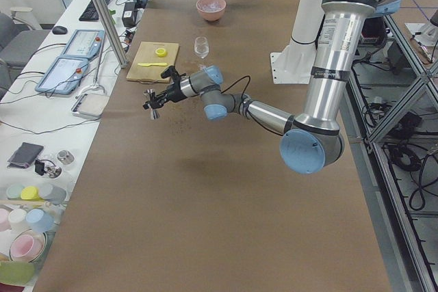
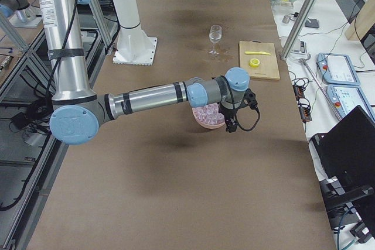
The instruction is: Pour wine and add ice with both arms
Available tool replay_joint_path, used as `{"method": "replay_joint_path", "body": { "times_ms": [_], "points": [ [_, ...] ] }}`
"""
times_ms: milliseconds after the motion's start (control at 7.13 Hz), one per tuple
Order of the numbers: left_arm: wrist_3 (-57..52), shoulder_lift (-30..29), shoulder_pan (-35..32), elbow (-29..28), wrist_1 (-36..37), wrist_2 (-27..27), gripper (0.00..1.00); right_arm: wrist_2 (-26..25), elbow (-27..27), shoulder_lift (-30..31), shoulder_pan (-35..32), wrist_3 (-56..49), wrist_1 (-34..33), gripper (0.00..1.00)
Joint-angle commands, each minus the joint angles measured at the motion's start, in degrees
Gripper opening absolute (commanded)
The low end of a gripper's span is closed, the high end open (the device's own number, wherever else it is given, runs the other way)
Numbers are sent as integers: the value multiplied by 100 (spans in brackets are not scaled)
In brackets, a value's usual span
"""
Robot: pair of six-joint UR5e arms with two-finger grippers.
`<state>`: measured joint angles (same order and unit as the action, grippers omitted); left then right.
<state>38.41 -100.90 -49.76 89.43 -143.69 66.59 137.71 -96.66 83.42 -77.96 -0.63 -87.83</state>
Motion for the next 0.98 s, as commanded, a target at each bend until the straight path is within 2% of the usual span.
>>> {"method": "replay_joint_path", "body": {
  "times_ms": [0, 140, 561, 842],
  "points": [
    [211, -253, -104, -1438, -1349, 319, 0, 1, -20, -1, 0, 2, 3, 100],
    [428, -403, -104, -1837, -1415, 302, 0, 10, -63, -10, 0, 2, 3, 100],
    [1824, -405, -112, -2411, -1854, 354, 0, -16, -81, -36, 78, 2, 3, 100],
    [1889, -334, -112, -2527, -2013, 406, 0, -16, -90, -36, 123, 2, 3, 100]
  ]
}}
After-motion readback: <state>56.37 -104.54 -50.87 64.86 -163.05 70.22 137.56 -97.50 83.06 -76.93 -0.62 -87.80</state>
